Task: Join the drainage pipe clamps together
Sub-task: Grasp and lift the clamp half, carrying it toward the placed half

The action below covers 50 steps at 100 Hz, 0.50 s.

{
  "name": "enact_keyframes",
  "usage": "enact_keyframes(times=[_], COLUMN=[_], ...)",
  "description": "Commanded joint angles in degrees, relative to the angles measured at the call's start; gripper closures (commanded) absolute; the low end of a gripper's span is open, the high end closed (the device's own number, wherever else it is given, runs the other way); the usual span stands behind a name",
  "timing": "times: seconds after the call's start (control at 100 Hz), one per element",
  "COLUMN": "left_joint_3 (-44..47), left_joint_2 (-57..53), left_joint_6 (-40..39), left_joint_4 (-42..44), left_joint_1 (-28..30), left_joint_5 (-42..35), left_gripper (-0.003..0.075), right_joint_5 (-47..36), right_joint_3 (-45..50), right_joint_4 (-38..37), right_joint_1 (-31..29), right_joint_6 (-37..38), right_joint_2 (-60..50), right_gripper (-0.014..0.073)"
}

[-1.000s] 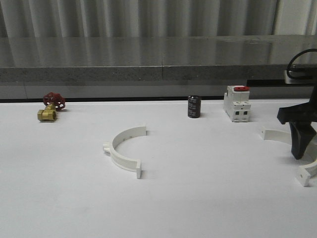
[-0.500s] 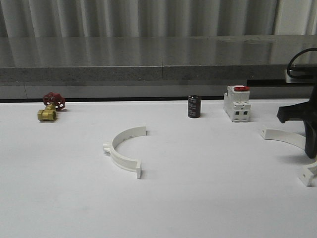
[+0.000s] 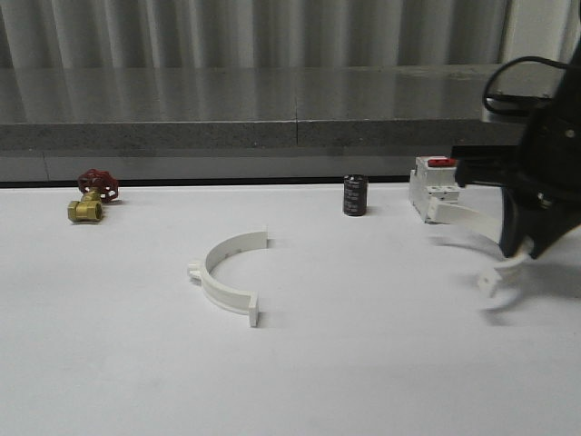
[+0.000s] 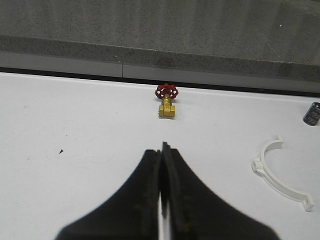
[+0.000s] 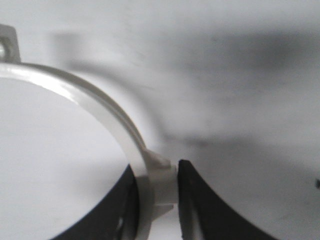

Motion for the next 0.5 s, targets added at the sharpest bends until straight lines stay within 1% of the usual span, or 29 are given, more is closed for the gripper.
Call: enact_keyframes(times=[0.0,0.13,0.2,0.32,0.42,0.49], left_joint_3=[-1.40,-1.40,-1.40,-1.40,-1.40,-1.40], left_joint_2=[0.51,0.51,0.51,0.51,0.51,0.51], left_joint_6=[0.01,0.01,0.01,0.01,0.01,0.01], left_joint_4=[-0.02,-0.02,-0.02,-0.02,-0.02,-0.02], left_joint_1=[0.13,0.13,0.13,0.13,0.13,0.13], left_joint_5=[-4.31,-4.31,-4.31,-4.31,-4.31,-4.31], left_gripper=[0.0741,0.0741,0.0741,0.0741,0.0741,0.0741], right_joint_5=[0.29,1.53,1.49,1.83,2.89,4.08], right_joint_3=[-3.97,-6.98,-8.15,-9.33,-10.12,-11.17], right_joint_4=[0.70,-1.62,-4.72,-12.71,-16.39,-16.93], right_joint_1=[3.29,9.22,12.25,16.89,19.68,21.20], right_joint_6=[3.08,10.38,16.27,26.98,31.75,32.56], right_joint_2=[-3.41,-3.29,-3.17,-2.35,-0.45,1.15], right_gripper=[0.0534,0.0534,0.0534,0.0534,0.0534,0.0534])
